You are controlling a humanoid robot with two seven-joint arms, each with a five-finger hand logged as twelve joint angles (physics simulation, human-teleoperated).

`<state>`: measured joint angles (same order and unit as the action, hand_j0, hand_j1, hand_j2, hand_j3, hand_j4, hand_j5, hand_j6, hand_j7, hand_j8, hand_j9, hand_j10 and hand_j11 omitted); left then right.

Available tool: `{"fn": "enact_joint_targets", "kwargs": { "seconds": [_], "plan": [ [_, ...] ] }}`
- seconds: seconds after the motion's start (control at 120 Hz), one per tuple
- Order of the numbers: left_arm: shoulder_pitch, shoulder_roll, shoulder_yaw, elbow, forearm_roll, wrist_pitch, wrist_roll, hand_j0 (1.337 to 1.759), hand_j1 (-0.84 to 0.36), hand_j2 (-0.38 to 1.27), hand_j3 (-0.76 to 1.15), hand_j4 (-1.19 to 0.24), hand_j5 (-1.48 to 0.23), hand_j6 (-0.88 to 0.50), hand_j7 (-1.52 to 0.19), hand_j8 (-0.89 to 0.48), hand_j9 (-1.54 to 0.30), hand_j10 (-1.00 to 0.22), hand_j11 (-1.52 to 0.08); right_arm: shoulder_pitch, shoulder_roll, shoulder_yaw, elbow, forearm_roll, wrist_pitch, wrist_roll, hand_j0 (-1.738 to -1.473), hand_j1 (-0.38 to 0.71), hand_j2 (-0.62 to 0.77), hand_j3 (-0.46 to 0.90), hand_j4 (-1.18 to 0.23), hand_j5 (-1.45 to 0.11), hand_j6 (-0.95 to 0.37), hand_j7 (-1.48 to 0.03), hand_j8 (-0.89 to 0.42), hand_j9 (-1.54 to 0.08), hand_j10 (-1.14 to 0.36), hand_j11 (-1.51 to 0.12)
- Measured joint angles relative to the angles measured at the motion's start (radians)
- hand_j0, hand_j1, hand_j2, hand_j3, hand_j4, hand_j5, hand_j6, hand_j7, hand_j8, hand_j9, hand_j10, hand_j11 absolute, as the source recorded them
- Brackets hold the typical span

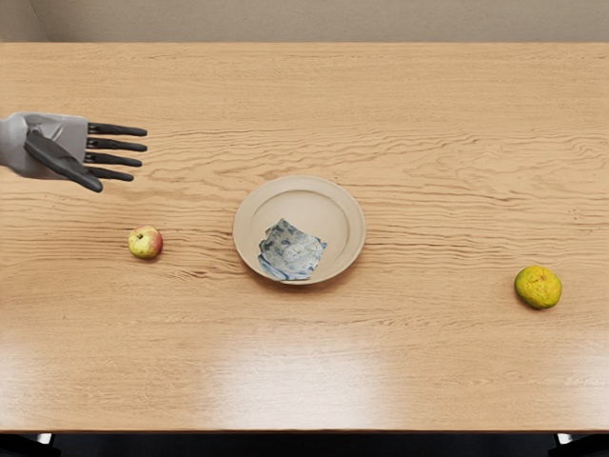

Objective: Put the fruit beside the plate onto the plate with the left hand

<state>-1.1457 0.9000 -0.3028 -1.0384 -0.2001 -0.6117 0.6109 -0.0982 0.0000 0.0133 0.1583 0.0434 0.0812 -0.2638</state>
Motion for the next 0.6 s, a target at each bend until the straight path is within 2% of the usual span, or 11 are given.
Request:
{"fn": "enact_joint_targets", "kwargs": {
  "seconds": [0.283,0.333,0.383,0.458,0.542,0.6],
  "plan": [
    [-0.023,-0.012,-0.008,-0.007,0.008,0.000,0.000,1.658,0.33,0.00,0.00,-0.02,-0.02,-0.02,-0.02,-0.02,-0.02,-0.02,-0.02,0.001,0.000,-0.001,0.002,0.000,0.000,0.000,-1.658,-0.35,0.00,0.00,0.00,0.00,0.00,0.00,0.00,0.00,0.00,0.00],
    [-0.028,-0.011,-0.020,-0.023,0.060,0.000,0.000,1.658,0.33,0.00,0.00,-0.02,-0.02,-0.02,-0.02,-0.02,-0.02,-0.02,-0.02,0.002,0.000,-0.001,0.003,0.000,0.000,0.000,-1.658,-0.35,0.00,0.00,0.00,0.00,0.00,0.00,0.00,0.00,0.00,0.00],
    [-0.026,0.007,-0.042,-0.080,0.150,0.000,0.000,1.658,0.32,0.00,0.00,-0.02,-0.03,-0.02,-0.03,-0.02,-0.03,-0.02,-0.03,0.002,0.000,-0.001,0.003,0.000,0.000,0.000,-1.658,-0.35,0.00,0.00,0.00,0.00,0.00,0.00,0.00,0.00,0.00,0.00],
    [-0.026,0.052,-0.077,-0.206,0.304,0.000,0.000,1.658,0.32,0.00,0.00,-0.02,-0.03,-0.02,-0.03,-0.02,-0.03,-0.02,-0.03,0.003,0.000,-0.001,0.003,0.000,0.000,0.000,-1.658,-0.35,0.00,0.00,0.00,0.00,0.00,0.00,0.00,0.00,0.00,0.00],
    [-0.026,0.048,-0.100,-0.338,0.501,0.015,0.000,1.658,0.32,0.00,0.00,-0.02,-0.03,-0.02,-0.03,-0.02,-0.03,-0.02,-0.03,0.003,0.000,-0.001,0.003,0.000,0.000,0.000,-1.658,-0.35,0.00,0.00,0.00,0.00,0.00,0.00,0.00,0.00,0.00,0.00],
    [-0.012,0.033,-0.102,-0.398,0.641,0.071,0.000,1.658,0.32,0.00,0.00,-0.02,-0.03,-0.02,-0.03,-0.02,-0.03,-0.02,-0.03,0.005,0.000,-0.001,0.003,0.000,0.000,0.000,-1.658,-0.35,0.00,0.00,0.00,0.00,0.00,0.00,0.00,0.00,0.00,0.00]
  ]
}}
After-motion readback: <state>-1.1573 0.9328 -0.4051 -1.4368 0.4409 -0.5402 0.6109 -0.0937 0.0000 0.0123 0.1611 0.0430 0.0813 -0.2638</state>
